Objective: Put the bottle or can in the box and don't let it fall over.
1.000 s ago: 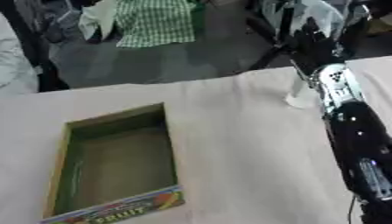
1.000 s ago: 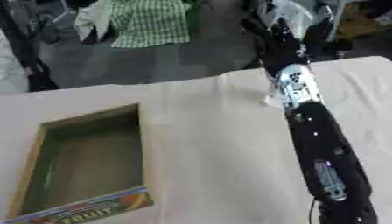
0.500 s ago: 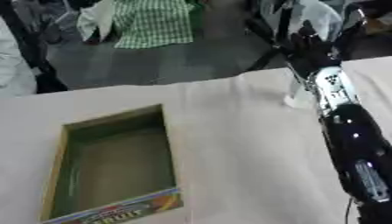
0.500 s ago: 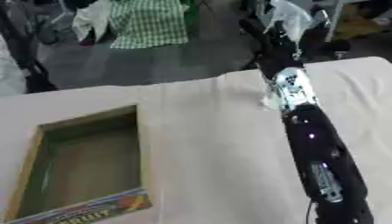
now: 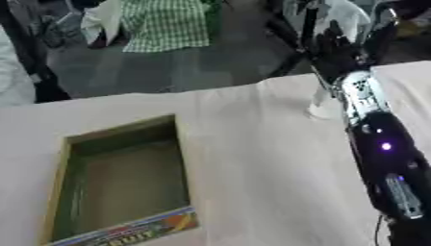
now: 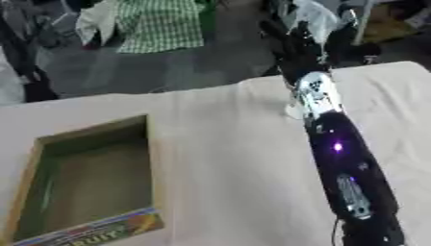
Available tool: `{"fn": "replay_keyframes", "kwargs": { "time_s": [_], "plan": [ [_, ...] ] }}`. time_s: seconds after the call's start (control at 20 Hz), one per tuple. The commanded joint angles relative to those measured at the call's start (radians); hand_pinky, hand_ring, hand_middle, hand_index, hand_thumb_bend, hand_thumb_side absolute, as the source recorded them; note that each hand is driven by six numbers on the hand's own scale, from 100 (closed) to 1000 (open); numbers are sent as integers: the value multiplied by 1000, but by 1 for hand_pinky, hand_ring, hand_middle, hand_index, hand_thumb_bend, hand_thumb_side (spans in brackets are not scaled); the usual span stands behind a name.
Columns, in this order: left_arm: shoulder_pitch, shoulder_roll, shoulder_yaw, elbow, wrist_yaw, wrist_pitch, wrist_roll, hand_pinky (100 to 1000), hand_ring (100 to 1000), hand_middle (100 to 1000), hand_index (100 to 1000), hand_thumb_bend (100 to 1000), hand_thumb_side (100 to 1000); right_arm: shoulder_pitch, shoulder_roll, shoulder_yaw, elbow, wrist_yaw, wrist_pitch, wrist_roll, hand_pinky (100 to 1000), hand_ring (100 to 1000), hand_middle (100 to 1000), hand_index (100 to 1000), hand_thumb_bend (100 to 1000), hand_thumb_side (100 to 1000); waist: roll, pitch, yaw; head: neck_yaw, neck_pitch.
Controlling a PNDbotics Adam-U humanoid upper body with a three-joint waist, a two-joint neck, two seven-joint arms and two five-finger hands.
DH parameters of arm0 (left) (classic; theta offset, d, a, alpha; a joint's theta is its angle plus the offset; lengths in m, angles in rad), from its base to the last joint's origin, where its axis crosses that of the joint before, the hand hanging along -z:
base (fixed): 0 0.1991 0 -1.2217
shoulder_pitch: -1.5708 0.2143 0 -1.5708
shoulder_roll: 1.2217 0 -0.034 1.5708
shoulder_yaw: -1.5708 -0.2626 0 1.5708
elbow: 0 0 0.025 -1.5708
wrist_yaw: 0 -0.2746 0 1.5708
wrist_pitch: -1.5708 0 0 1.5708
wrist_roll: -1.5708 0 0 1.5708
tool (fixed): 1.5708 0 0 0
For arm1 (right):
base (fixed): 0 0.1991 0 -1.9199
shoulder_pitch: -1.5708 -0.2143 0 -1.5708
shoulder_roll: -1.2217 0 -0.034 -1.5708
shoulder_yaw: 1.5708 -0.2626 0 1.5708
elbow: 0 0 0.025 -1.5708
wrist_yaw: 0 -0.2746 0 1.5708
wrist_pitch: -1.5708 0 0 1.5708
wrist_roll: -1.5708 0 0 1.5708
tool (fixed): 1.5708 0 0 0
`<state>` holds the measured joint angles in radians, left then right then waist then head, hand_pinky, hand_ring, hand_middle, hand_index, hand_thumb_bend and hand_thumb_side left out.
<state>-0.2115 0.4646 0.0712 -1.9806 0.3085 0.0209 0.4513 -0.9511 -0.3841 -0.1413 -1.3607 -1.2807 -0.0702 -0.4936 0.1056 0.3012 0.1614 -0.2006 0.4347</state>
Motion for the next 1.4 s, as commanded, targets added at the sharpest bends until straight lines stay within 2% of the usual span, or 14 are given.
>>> {"fn": "replay_keyframes", "kwargs": {
  "time_s": [0.05,1.4],
  "plan": [
    [-9,17,6,-19,-6,0,-3,828,864,804,822,810,624,-29,-22,-5,-8,5,-2,3,100,100,258,968,316,941,-2,-13,3,-4,-18],
    [-13,12,2,-19,-9,0,-8,828,865,805,821,807,624,-65,-29,-20,30,31,-16,-7,100,100,256,966,320,944,4,8,1,-12,-30]
  ]
}}
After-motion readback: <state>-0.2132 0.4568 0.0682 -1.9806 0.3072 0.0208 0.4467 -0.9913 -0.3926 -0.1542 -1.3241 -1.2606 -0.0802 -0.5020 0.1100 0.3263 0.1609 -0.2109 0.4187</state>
